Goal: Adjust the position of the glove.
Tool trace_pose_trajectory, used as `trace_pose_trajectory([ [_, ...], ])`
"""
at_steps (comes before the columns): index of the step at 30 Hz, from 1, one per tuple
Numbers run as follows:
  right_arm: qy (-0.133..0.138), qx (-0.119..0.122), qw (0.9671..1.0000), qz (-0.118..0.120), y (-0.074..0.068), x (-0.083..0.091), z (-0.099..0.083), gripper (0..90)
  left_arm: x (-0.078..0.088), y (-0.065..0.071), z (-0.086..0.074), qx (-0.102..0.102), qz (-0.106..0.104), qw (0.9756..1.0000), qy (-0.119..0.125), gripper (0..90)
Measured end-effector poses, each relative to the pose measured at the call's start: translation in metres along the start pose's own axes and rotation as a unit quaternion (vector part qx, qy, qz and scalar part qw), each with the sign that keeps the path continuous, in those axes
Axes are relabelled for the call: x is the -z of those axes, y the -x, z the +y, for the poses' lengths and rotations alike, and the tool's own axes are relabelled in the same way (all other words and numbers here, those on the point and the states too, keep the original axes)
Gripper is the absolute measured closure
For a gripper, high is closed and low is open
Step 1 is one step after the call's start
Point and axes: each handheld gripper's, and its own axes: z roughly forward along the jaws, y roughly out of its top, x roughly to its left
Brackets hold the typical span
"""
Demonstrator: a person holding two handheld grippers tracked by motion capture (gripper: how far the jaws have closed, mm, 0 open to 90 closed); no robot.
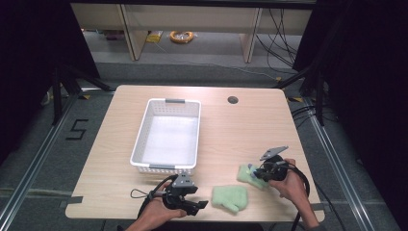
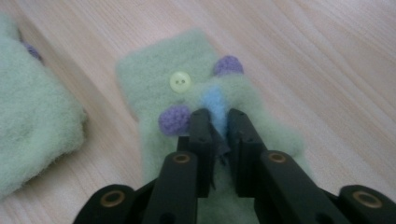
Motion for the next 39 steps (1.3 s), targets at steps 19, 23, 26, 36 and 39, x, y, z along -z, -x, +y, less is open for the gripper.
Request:
trace_pose_trajectory([
  [19, 0.088, 0.046, 0.9950, 0.004, -0.035, 0.061, 0.013, 85.5, 0.003, -0.005, 0.000, 0.003, 0.002, 1.0000, 0.004, 37.6],
  [23, 0.095, 0.060, 0.9935, 0.014, -0.047, 0.062, 0.013, 85.4, 0.005, -0.007, 0.001, 0.009, 0.010, 0.9999, 0.004, 34.5],
  [26, 0.094, 0.060, 0.9935, 0.021, -0.056, 0.063, 0.013, 85.3, 0.007, -0.008, 0.000, 0.016, 0.013, 0.9998, 0.006, 30.6],
  [36, 0.087, 0.091, 0.9910, 0.046, -0.086, 0.052, 0.016, 85.2, 0.012, -0.012, -0.002, 0.031, 0.022, 0.9992, 0.009, 26.8],
  [39, 0.083, 0.085, 0.9916, 0.050, -0.092, 0.048, 0.017, 85.1, 0.012, -0.013, -0.002, 0.030, 0.020, 0.9993, 0.012, 26.9],
])
